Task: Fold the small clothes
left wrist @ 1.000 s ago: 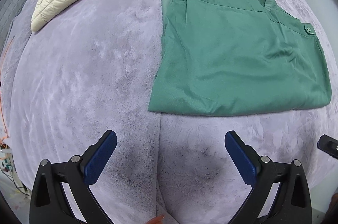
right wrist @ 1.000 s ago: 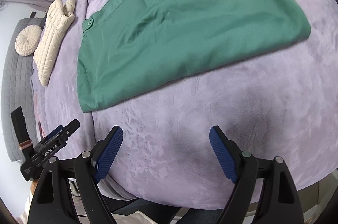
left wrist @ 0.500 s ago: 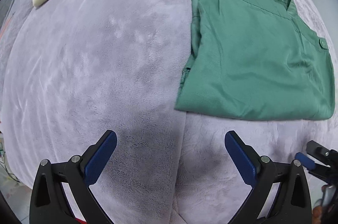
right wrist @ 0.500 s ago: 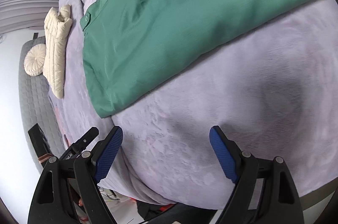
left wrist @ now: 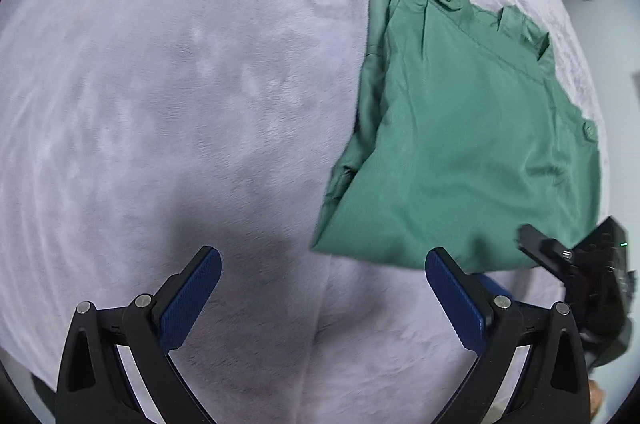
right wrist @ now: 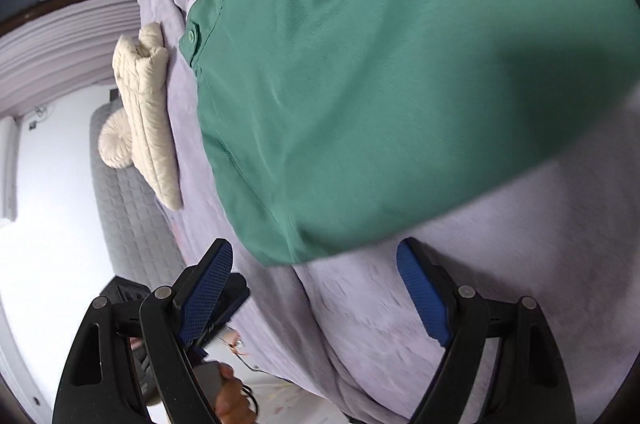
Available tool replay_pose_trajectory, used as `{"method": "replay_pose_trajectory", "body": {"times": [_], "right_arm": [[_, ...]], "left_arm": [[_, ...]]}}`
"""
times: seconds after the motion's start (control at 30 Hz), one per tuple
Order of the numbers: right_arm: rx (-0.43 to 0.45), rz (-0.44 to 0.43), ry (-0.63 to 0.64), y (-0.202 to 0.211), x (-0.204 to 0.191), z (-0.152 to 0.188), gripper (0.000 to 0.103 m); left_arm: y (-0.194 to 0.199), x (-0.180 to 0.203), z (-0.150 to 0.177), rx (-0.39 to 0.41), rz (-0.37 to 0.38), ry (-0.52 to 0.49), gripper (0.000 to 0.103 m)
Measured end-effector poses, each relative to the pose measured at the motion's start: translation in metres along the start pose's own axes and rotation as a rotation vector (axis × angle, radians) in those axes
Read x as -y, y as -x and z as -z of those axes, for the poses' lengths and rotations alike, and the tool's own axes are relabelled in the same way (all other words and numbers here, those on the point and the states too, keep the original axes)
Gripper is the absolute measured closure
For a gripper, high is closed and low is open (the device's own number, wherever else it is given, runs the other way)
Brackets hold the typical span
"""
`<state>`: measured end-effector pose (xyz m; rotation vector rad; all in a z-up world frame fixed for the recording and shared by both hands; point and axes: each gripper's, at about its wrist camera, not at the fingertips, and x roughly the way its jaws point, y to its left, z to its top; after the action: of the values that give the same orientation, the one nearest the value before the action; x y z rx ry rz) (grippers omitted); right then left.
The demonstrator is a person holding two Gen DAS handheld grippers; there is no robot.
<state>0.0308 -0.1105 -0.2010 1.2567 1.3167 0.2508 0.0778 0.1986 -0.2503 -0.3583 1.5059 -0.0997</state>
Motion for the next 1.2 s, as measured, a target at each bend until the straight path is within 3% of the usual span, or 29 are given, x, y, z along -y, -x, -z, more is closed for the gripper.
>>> {"method": "replay_pose_trajectory", "body": {"times": [0.17, 0.23, 0.3, 0.4, 0.5, 0.7, 0.83, 0.93, 1.03, 1.07, 1.1, 1.17, 1.2], "right_arm": [[0.058, -0.081, -0.087, -0.012, 0.001, -0.008, 0.016], [0.071, -0.115, -0.099, -0.013, -0.001, -0.009, 0.024], [0.059, -0.103, -0.08, -0.012, -0.006, -0.012, 0.089], [0.06, -0.184, -0.03, 0.001, -0.017, -0.019, 0.095], [0.065, -0.228, 0.028, 0.016, -0.033, -0.023, 0.095], [0.045, -0.215, 0.144, 0.026, -0.06, -0.032, 0.095], [0.022, -0.186, 0.167, 0.029, -0.053, -0.028, 0.095], [-0.037, -0.111, 0.187, 0.028, -0.048, -0.021, 0.092], [-0.129, 0.017, 0.246, 0.035, -0.04, -0.01, 0.088], [-0.148, 0.058, 0.272, 0.041, -0.04, -0.008, 0.079], [-0.151, 0.083, 0.291, 0.049, -0.039, -0.008, 0.059], [-0.133, 0.101, 0.316, 0.069, -0.038, -0.013, 0.031], [-0.119, 0.096, 0.327, 0.079, -0.039, -0.016, 0.032]], "left_arm": [[-0.016, 0.001, -0.016, -0.039, 0.112, 0.052, 0.001], [-0.02, 0.004, -0.021, -0.048, 0.161, 0.057, 0.001], [-0.024, 0.009, -0.029, -0.051, 0.195, 0.045, 0.001], [-0.029, 0.018, -0.043, -0.049, 0.244, 0.032, 0.001], [-0.036, 0.028, -0.061, -0.065, 0.327, 0.02, 0.001], [-0.059, 0.06, -0.108, -0.129, 0.477, -0.009, 0.001], [-0.068, 0.09, -0.128, -0.14, 0.441, -0.056, 0.001], [-0.077, 0.092, -0.13, -0.15, 0.371, -0.049, 0.001], [-0.081, 0.092, -0.128, -0.131, 0.295, -0.052, 0.013], [-0.082, 0.092, -0.128, -0.126, 0.27, -0.057, 0.021], [-0.083, 0.093, -0.128, -0.127, 0.245, -0.063, 0.029], [-0.086, 0.094, -0.129, -0.141, 0.195, -0.08, 0.039], [-0.086, 0.095, -0.13, -0.139, 0.178, -0.088, 0.045]]}}
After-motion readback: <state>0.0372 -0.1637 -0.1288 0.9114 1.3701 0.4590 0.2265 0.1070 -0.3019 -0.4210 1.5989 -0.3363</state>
